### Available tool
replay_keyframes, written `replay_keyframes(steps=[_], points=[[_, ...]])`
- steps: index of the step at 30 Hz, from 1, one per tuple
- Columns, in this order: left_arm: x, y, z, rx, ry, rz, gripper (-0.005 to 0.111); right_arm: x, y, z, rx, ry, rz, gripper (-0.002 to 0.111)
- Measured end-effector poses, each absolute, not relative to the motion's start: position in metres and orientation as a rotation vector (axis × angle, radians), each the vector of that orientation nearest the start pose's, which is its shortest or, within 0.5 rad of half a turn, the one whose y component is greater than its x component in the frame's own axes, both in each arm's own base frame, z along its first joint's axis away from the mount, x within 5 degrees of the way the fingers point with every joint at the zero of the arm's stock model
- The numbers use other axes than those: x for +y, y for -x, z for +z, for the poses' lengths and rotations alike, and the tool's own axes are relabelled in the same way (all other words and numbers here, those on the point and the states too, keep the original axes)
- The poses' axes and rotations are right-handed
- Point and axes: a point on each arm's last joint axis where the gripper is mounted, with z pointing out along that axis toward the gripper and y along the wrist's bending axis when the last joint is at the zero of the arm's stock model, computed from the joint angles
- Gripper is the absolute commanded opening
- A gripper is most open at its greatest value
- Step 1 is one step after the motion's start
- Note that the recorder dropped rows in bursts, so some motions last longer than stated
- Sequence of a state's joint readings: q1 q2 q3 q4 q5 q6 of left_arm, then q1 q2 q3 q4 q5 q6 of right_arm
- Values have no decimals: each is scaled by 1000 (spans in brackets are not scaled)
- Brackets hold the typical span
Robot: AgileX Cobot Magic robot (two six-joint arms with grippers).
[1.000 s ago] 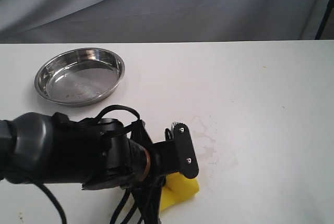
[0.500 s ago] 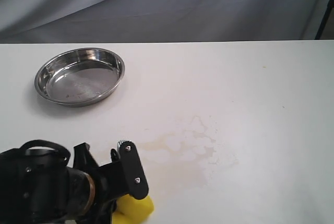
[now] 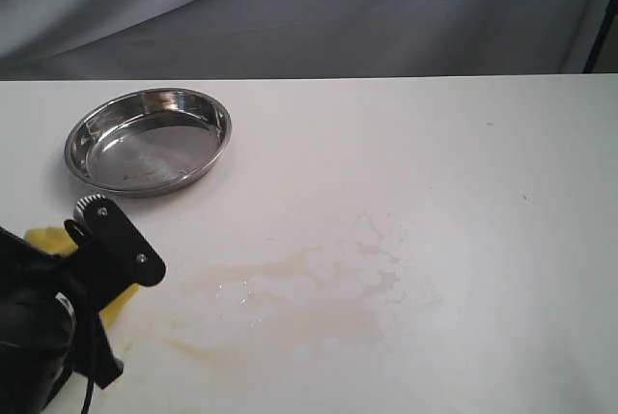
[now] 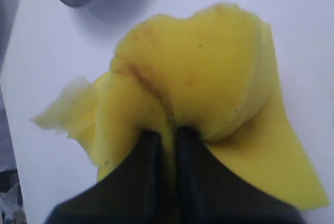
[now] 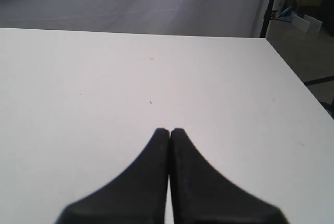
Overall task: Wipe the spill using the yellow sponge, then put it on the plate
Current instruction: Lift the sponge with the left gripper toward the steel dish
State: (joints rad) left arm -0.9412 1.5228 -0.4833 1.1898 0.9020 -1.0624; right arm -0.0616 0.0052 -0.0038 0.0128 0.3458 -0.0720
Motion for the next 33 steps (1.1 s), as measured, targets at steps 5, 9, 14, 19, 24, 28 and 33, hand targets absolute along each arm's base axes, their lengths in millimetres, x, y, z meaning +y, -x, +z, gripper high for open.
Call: replay_keyframes(steps=[5,9,14,19,24,28,33], points=[[-125,-178,177,2124,-862,745,0,-3,-54,183,1832,2,-82,0],[-128,-182,191,2002,-834,694,0,-3,-54,183,1832,2,-82,0],[-134,-186,202,1864,-846,656,0,-3,-54,183,1832,2,-82,0],[-129,-199,209,1868,-717,603,0,-3,-54,183,1832,2,-82,0],[-111,-228,220,1944,-575,545,0,-3,-54,183,1832,2,-82,0],[-97,-252,231,1996,-502,428,0,-3,-54,183,1832,2,-82,0],[-83,-278,251,2004,-468,262,0,-3,-54,183,1832,2,-82,0]])
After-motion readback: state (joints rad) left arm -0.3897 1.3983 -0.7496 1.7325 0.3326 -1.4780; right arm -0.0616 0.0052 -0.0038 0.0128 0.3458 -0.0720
